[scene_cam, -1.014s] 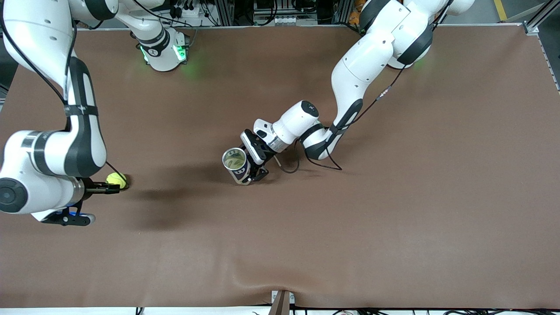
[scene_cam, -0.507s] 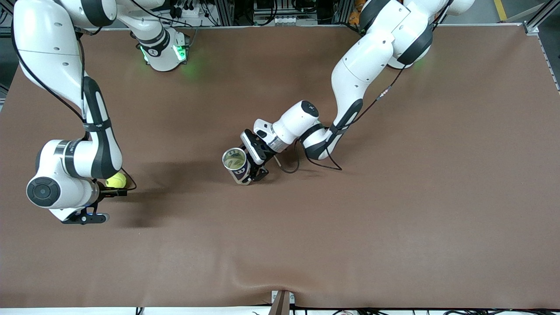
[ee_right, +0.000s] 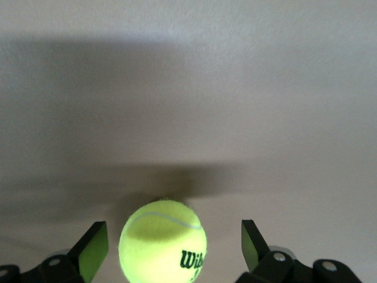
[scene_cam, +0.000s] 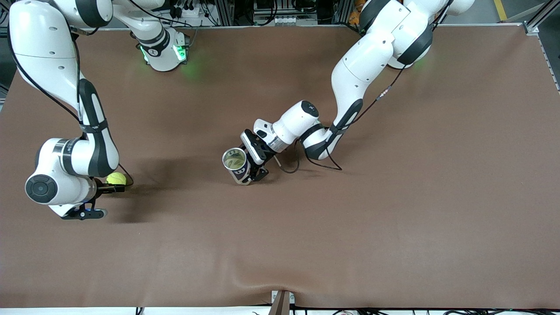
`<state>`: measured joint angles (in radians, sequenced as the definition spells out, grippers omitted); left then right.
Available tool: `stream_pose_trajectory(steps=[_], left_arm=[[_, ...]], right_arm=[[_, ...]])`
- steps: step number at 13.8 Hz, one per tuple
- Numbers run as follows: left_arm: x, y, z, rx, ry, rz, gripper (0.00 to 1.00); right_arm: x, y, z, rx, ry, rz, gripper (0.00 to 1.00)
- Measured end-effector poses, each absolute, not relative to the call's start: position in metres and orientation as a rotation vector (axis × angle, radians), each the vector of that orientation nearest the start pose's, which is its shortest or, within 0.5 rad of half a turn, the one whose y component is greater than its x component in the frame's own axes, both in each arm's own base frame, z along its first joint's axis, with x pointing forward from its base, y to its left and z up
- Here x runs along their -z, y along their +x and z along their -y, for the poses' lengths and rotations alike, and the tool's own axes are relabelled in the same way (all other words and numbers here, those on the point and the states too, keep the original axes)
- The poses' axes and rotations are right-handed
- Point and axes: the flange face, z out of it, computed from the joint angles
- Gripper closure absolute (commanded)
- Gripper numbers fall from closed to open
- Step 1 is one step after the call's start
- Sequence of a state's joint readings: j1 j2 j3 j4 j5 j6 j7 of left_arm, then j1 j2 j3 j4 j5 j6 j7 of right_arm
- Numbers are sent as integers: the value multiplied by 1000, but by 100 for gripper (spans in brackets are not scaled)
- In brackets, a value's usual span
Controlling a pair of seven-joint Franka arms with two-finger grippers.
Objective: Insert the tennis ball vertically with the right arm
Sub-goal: 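Move the right gripper to the second ball and grasp it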
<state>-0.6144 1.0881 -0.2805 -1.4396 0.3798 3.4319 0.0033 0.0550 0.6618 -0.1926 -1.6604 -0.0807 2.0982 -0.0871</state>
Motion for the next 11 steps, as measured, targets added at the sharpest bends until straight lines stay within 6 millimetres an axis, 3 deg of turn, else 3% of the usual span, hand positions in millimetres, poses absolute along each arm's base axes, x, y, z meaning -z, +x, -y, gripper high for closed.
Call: stream_pose_trajectory(steps=[4,5,6,7,8,11], left_arm=[[-167,486,567,1479,-2863,-1651,18],[-167,486,567,1479,-2863,-1651,18],[-167,486,567,1479,-2863,-1651,18],[-167,486,567,1479,-2863,-1651,18],[-167,486,567,1479,-2863,-1651,18],[-167,486,567,1479,-2863,-1651,18]], right_arm=[[-200,645,82,-421,-3265,32,0],[-199,644,82,-426,-3263,30,21],[-198,643,82,-430,-3261,28,63],[-197,642,82,-432,-3259,26,86],[-196,642,83,-435,-3257,20,96],[-198,642,87,-428,-3248,-6,100]])
